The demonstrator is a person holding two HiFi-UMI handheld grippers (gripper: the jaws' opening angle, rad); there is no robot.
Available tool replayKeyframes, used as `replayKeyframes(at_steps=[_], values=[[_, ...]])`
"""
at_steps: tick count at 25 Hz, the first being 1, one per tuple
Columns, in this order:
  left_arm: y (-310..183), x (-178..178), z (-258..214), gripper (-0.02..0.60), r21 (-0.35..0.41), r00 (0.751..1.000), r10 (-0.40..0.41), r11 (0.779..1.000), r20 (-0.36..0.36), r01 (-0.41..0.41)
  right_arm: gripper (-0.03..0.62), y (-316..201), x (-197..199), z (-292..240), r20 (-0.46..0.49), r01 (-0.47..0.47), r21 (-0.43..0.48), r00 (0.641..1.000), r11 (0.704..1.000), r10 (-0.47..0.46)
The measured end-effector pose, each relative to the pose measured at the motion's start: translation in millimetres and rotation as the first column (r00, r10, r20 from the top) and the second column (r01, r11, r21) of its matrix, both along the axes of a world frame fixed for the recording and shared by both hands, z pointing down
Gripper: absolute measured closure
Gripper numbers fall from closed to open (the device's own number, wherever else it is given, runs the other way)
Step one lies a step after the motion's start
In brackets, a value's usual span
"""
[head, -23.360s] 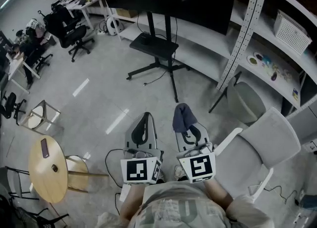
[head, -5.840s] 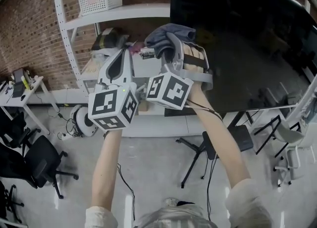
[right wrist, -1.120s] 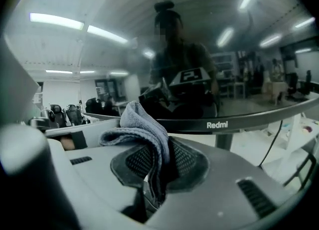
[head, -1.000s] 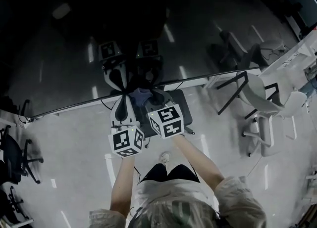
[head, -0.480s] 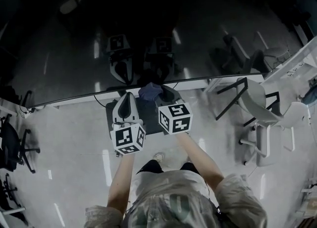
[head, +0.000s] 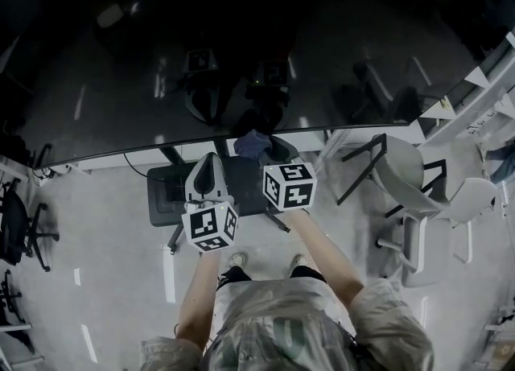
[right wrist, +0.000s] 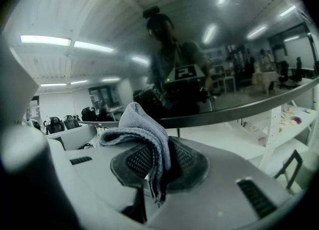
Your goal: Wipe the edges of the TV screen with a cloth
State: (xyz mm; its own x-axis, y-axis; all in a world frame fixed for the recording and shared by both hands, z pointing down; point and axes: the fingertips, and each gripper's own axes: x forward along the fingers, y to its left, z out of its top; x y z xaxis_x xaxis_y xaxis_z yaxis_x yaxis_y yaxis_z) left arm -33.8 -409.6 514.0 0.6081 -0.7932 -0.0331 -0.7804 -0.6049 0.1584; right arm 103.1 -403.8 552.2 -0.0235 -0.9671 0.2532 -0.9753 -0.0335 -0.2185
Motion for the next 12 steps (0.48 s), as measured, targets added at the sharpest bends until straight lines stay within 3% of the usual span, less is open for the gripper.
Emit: replayKeyframes(at_steps=[12], values=[[72, 155, 8, 0.568, -0.004, 1.000, -0.011, 1.000, -0.004, 0.011, 0.531, 65, 163, 3, -0.042, -0.020, 0.014, 0.999, 1.000, 0.020]])
